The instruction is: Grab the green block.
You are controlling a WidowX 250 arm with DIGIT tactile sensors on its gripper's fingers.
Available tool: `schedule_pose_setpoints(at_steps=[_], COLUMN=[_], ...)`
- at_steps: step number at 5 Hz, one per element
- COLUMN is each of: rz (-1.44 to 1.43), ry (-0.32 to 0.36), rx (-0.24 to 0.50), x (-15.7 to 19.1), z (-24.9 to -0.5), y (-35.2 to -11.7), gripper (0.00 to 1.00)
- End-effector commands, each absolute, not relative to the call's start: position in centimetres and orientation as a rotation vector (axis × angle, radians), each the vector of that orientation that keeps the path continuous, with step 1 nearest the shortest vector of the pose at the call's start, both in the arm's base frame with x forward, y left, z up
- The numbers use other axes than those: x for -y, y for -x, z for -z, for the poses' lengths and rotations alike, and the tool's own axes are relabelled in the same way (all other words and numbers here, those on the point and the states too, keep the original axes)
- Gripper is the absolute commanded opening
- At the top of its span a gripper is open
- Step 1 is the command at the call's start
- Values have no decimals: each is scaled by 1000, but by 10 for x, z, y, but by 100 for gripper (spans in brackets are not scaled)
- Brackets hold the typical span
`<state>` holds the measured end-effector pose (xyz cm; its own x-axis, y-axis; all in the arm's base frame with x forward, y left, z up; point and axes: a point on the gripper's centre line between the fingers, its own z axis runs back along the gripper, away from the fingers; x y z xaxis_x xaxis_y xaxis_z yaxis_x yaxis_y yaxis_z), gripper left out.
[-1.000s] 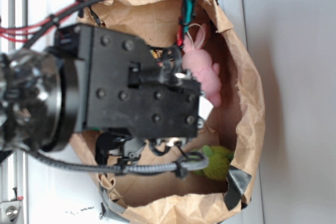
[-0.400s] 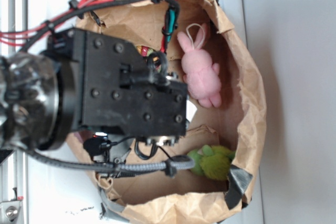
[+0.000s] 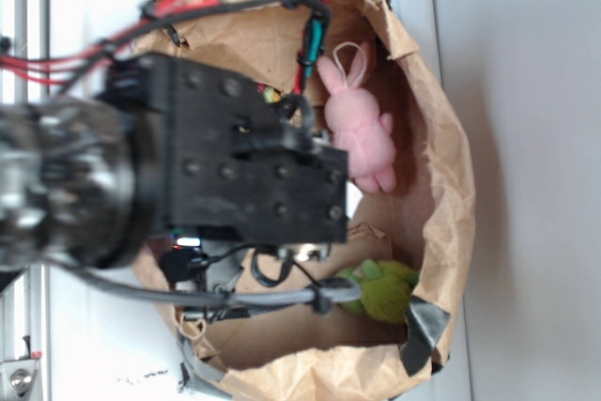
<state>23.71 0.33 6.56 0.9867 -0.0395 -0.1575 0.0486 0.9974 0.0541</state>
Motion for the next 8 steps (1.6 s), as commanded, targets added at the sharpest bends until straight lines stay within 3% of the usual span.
schedule_pose_setpoints(at_steps=[1, 8], rz=[37, 16], ry=[-61, -49], rx=[-109, -109], x=[31, 31], z=[-63, -58], y=[-223, -222], gripper=[100, 100])
